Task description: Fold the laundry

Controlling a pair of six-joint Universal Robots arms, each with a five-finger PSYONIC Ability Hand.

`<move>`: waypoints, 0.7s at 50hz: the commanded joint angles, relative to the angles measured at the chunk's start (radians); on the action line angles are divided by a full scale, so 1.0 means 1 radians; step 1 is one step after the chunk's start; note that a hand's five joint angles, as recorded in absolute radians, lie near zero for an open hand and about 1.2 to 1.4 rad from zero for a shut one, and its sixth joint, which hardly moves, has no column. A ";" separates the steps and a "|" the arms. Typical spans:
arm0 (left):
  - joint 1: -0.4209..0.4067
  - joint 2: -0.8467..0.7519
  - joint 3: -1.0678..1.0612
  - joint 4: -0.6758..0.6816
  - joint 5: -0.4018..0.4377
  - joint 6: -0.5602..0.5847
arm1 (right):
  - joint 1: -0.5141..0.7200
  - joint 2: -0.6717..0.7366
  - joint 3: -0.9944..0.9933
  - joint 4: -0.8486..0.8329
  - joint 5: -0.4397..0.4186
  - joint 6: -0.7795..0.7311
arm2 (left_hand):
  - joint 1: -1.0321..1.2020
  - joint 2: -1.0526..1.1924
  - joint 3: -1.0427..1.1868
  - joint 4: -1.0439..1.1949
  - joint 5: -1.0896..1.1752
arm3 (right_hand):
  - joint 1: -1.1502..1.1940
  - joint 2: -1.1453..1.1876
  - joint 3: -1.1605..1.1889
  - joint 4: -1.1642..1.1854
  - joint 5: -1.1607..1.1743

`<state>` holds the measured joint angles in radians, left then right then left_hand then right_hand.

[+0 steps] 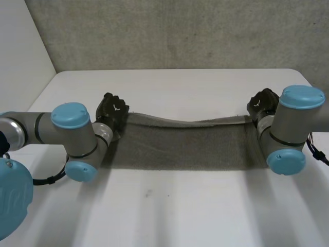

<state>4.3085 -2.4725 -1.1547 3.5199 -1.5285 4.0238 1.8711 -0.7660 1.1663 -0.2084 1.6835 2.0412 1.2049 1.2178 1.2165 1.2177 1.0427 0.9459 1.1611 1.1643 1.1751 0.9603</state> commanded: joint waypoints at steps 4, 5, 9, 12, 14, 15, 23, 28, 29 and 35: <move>0.000 0.001 -0.002 0.020 0.047 0.006 | 0.008 -0.002 -0.019 -0.058 0.064 0.011 | -1.030 -1.043 -1.042 -1.043 -1.043 | -0.771 -0.987 -0.990 -1.001 -0.960; -0.001 0.009 -0.005 0.020 0.048 0.007 | 0.011 -0.036 -0.011 -0.059 0.074 0.020 | -1.030 -1.043 -1.041 -1.042 -1.042 | -0.771 -0.987 -0.990 -1.001 -0.960; -0.001 0.049 -0.010 0.019 0.047 0.004 | 0.013 -0.105 0.007 -0.059 0.076 0.057 | -1.027 -1.040 -1.038 -1.039 -1.039 | -0.771 -0.987 -0.990 -1.001 -0.960; 0.000 0.093 -0.016 0.019 0.053 -0.002 | 0.013 -0.179 0.024 -0.051 0.071 0.105 | -1.027 -1.040 -1.038 -1.039 -1.039 | -0.771 -0.987 -0.990 -1.001 -0.960; 0.000 0.135 -0.017 0.010 0.054 -0.003 | 0.013 -0.216 0.035 -0.046 0.071 0.120 | -1.030 -1.042 -1.041 -1.042 -1.042 | -0.771 -0.987 -0.990 -1.001 -0.960; 0.000 0.135 -0.017 0.010 0.054 -0.003 | 0.014 -0.249 0.047 -0.043 0.071 0.129 | -1.030 -1.042 -1.041 -1.042 -1.042 | -0.771 -0.987 -0.990 -1.001 -0.960; 0.023 0.205 -0.042 -0.055 0.128 -0.002 | 0.040 -0.377 0.156 -0.022 0.025 0.137 | -1.030 -1.042 -1.041 -1.042 -1.042 | -0.771 -0.987 -0.990 -1.001 -0.960; 0.073 0.201 -0.048 -0.215 0.252 0.011 | 0.048 -0.398 0.214 -0.020 0.013 0.137 | -1.021 -1.034 -1.032 -1.034 -1.033 | -0.771 -0.987 -0.990 -1.001 -0.960; 0.073 0.201 -0.048 -0.216 0.252 0.011 | 0.054 -0.398 0.228 -0.020 0.013 0.137 | -1.021 -1.034 -1.032 -1.034 -1.033 | -0.771 -0.987 -0.990 -1.001 -0.960; 0.112 0.173 -0.042 -0.236 0.264 0.015 | 0.063 -0.398 0.265 -0.020 0.013 0.137 | -1.012 -1.025 -1.024 -1.025 -1.024 | -0.771 -0.987 -0.990 -1.001 -0.960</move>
<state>4.3849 -2.2713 -1.2023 3.3088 -1.2833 4.0329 1.9240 -1.1679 1.3908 -0.2274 1.6965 2.1789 0.1842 0.1690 0.1704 0.1711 0.0326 0.2139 0.2279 0.2116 0.2347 0.0579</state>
